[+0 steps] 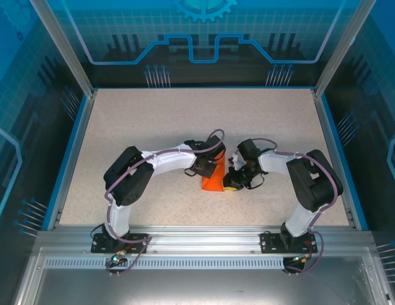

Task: Fold a paper plane with a square sheet of paper (fold left side to right side)
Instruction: Fold the triangle a second time at the center of the table.

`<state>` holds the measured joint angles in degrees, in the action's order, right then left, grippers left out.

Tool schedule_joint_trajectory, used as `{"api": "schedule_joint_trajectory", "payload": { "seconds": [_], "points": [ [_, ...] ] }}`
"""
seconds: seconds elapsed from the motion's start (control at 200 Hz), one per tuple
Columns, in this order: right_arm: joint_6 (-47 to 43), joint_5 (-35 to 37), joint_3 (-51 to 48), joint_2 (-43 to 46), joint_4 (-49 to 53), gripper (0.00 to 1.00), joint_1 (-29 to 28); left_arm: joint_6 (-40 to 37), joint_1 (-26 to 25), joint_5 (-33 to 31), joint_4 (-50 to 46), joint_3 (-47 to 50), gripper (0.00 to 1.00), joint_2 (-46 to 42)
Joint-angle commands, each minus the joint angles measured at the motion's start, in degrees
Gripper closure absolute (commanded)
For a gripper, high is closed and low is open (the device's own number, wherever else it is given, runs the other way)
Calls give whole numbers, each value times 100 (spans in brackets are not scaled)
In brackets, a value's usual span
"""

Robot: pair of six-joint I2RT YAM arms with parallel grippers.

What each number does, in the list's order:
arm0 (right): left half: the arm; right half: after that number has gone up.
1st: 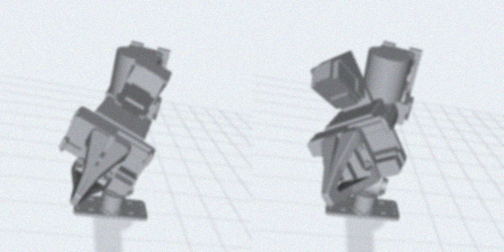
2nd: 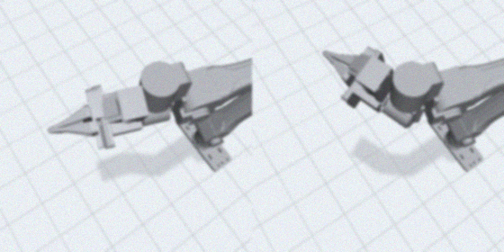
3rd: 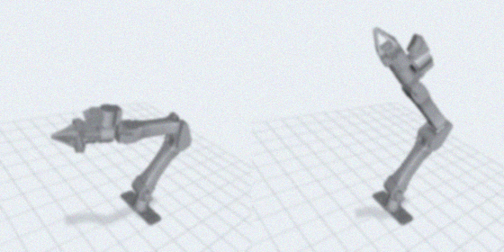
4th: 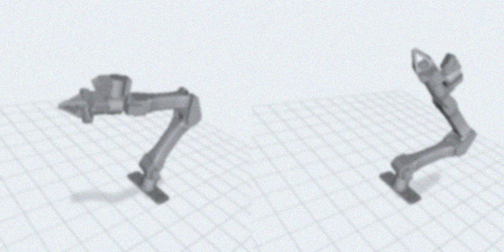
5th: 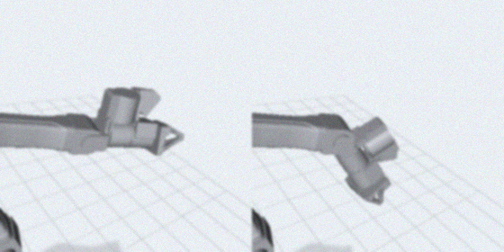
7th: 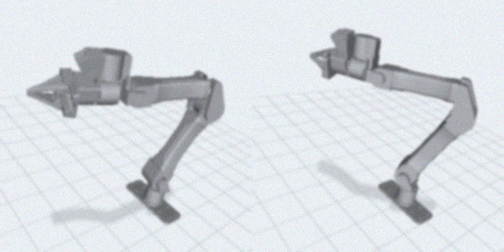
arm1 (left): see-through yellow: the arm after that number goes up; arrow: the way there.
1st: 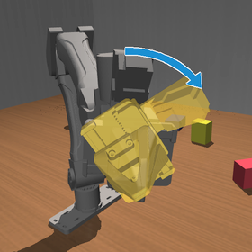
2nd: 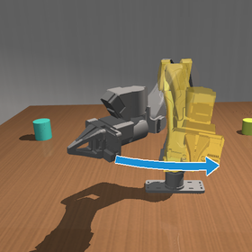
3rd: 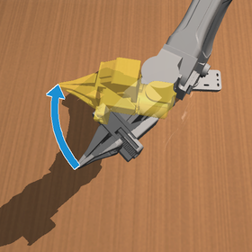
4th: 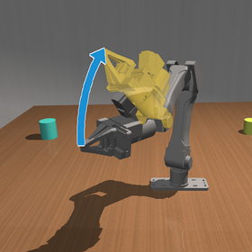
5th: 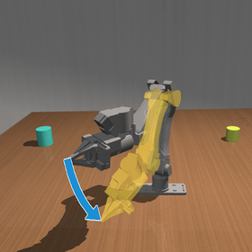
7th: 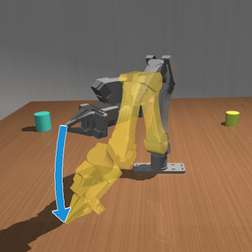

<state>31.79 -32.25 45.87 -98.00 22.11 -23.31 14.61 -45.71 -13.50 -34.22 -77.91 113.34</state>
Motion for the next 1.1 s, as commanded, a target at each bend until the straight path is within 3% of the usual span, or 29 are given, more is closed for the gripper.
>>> {"api": "schedule_joint_trajectory", "payload": {
  "seconds": [0.0, 0.37, 1.095],
  "points": [
    [264, -430, -144, 340, -444, 87, 241, -46, -29, -31, -32, 56, 100, 83],
    [1515, -334, 118, 369, -1700, 88, 372, -24, -60, -12, 4, 54, 100, 109],
    [1596, 73, 764, -471, -1584, 88, -3, -17, -90, -32, -19, 10, 100, 144]
  ]
}}
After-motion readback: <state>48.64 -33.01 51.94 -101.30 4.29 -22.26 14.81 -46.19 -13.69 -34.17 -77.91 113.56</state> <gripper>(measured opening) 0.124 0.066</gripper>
